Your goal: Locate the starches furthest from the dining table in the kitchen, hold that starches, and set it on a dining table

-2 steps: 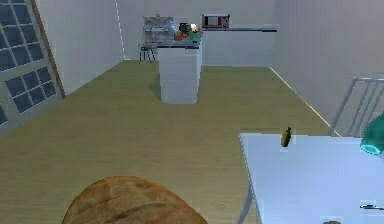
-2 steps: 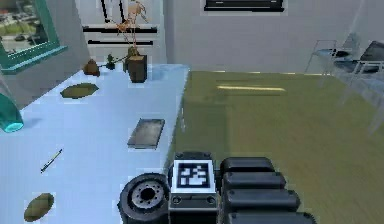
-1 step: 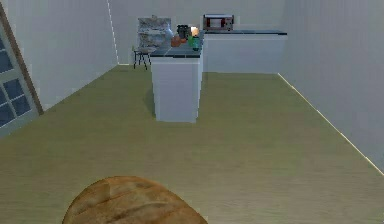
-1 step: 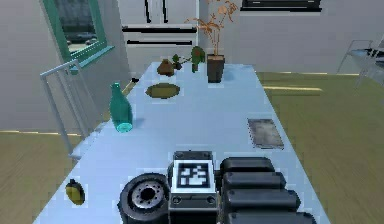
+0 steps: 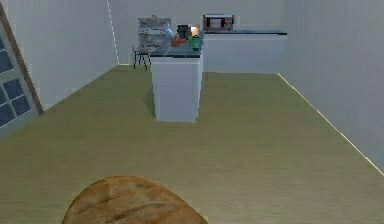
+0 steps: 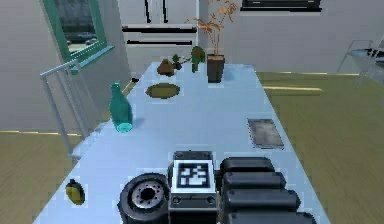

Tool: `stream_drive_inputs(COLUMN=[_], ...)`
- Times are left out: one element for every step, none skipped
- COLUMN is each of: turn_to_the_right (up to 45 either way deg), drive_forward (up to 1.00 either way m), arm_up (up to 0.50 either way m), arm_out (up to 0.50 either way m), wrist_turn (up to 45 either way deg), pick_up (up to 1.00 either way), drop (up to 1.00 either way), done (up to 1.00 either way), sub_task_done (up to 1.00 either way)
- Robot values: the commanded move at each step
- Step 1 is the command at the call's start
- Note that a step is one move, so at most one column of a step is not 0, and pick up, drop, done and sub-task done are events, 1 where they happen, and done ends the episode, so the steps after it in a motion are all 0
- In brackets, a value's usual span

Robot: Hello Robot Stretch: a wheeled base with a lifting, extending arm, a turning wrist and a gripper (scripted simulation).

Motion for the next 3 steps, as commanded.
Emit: stream_drive_inputs(turn_to_the_right=[0.0, 0.0, 0.0], drive_forward=[0.00, 0.00, 0.00], arm_up=[0.00, 0.00, 0.00], arm_out=[0.48, 0.00, 0.00], wrist_turn=[0.0, 45.0, 45.0], pick_up=[0.00, 0.00, 0.00], drop=[0.00, 0.00, 0.00], done=[0.00, 0.00, 0.00], sub_task_done=[0.00, 0.00, 0.00])
